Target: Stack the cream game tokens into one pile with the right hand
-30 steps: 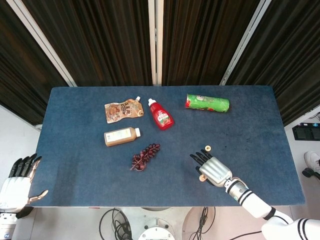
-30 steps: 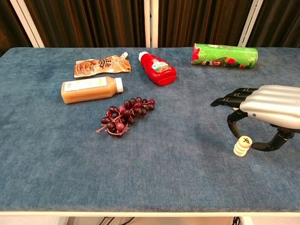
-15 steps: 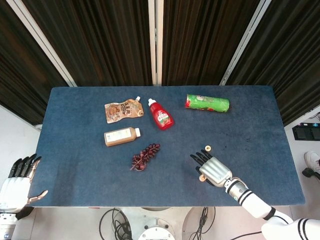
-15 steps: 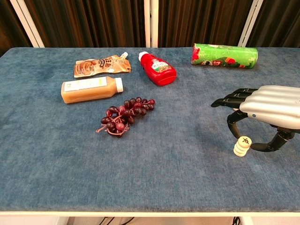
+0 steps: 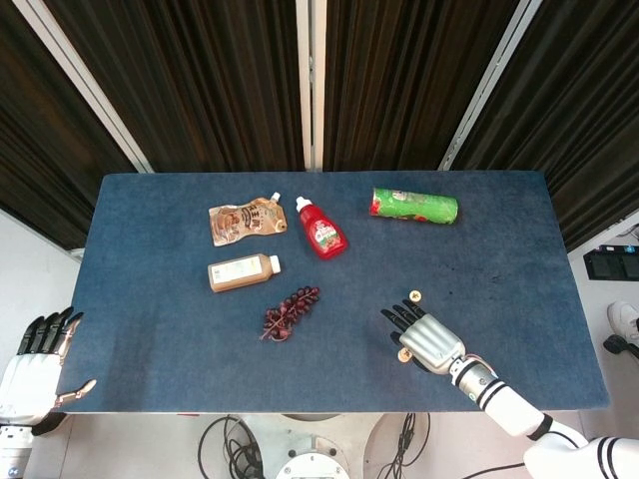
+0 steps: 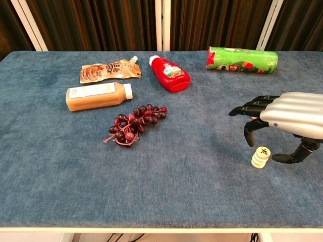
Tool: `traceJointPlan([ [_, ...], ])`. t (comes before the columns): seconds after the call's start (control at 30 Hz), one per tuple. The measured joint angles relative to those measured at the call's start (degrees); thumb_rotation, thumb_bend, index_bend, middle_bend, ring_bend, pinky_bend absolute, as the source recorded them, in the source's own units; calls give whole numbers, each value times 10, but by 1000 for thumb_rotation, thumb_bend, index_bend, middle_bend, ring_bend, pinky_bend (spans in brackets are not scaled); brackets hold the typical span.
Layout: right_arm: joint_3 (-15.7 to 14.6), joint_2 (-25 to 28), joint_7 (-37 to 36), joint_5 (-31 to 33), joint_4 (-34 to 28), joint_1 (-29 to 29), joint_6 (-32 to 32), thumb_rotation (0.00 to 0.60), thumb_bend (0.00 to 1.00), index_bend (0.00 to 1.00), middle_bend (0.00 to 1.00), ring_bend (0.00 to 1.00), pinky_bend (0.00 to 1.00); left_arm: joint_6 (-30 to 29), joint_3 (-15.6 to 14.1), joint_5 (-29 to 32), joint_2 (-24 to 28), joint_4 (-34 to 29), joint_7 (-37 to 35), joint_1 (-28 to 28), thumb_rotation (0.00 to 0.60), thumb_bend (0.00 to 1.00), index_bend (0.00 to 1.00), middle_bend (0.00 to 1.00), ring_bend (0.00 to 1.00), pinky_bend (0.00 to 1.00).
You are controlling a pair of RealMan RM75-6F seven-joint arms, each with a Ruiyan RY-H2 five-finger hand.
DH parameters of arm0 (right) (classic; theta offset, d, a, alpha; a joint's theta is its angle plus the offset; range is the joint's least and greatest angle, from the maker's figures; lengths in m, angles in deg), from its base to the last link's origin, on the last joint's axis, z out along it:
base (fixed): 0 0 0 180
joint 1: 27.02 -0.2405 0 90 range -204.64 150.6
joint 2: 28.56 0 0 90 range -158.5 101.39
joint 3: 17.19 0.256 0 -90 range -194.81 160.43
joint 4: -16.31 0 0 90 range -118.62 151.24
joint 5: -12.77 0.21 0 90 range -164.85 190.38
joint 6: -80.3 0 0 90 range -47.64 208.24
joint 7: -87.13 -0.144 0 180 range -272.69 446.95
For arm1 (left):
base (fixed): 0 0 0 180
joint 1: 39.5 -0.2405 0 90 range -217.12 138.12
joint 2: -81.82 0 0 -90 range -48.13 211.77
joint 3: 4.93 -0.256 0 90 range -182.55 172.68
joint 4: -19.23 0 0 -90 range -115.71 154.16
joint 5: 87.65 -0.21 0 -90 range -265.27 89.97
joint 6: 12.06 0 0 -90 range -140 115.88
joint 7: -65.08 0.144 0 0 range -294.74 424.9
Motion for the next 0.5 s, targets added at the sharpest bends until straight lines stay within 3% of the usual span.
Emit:
traceJointPlan([
  [0.33,34,33,-68,2,-13,5,-35,600,238,366,26,0,0,-2,1,-4,1,-1,-3,1,600,114,0,0,0,0],
  [0.5,53,13,-74,23,49,3,-41,600,238,352,27,0,0,-6,1,-10,-1,1,-5,2,600,113,0,0,0,0],
])
